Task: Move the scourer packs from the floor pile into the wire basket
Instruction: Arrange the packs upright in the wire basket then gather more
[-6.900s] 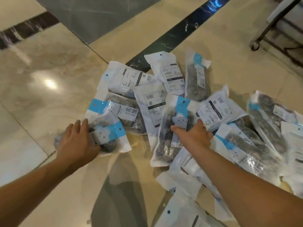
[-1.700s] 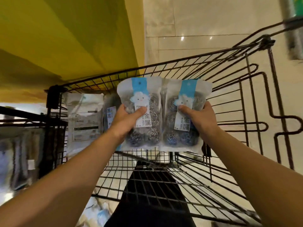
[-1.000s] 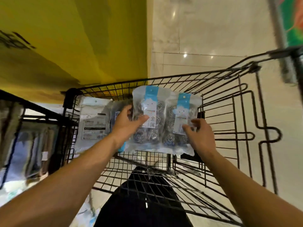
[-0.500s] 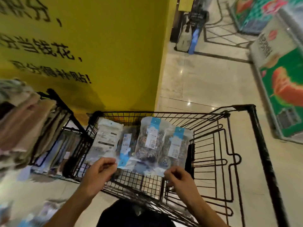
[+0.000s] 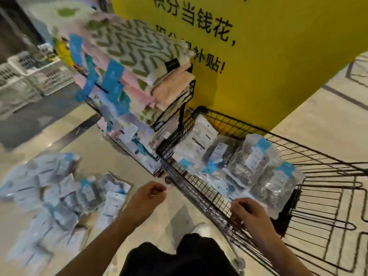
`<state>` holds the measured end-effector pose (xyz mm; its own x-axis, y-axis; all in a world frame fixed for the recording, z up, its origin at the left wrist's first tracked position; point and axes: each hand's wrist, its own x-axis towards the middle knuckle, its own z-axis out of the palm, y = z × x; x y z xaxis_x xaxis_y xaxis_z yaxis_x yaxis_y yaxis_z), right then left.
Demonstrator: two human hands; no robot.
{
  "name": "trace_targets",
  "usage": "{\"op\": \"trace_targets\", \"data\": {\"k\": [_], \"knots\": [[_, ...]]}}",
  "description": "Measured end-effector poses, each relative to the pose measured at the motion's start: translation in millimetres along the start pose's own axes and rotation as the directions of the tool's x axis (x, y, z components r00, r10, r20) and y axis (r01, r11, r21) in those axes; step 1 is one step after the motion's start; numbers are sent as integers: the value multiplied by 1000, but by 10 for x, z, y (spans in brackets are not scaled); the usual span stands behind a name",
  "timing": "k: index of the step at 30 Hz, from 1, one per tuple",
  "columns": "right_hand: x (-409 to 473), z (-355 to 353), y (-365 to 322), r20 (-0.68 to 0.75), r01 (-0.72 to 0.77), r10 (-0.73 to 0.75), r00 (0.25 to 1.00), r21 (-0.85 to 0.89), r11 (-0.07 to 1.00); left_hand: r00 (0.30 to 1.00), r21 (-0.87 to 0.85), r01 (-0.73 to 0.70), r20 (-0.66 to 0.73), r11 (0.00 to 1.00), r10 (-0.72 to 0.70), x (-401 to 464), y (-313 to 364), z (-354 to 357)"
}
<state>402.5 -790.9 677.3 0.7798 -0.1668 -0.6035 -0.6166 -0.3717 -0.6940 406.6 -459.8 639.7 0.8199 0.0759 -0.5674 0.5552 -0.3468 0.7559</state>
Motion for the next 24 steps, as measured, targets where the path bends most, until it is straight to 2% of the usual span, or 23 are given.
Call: {"op": "trace_targets", "data": {"k": [6,8,12,15,19,24], "knots": [[-120,897,-156,64,8,2,998,-159,987,979,-75,150,-125,986,-158,-604,-899,-830],[-197,1214,-181,84,-13,26,996,-149,989,963,-86,189,-179,978,-202,-838,-1216,-1082],[-398,1755,-189,203,-8,60,977,-245,970,921,-174,247,-264,953,-287,-1365,-1786,-1514],[-560,2060,-298,275,52,40,961,-320,946,867,-264,287,-338,921,-367,-1780,-2133,-1684],[-678,2490,-521,424,209,-13,905,-420,883,790,-395,310,-398,865,-465,-2249,-2382,-1666],[-734,3064,-701,625,390,-48,779,-423,817,658,-550,327,-451,768,-603,-2740,-2468,-1399]]}}
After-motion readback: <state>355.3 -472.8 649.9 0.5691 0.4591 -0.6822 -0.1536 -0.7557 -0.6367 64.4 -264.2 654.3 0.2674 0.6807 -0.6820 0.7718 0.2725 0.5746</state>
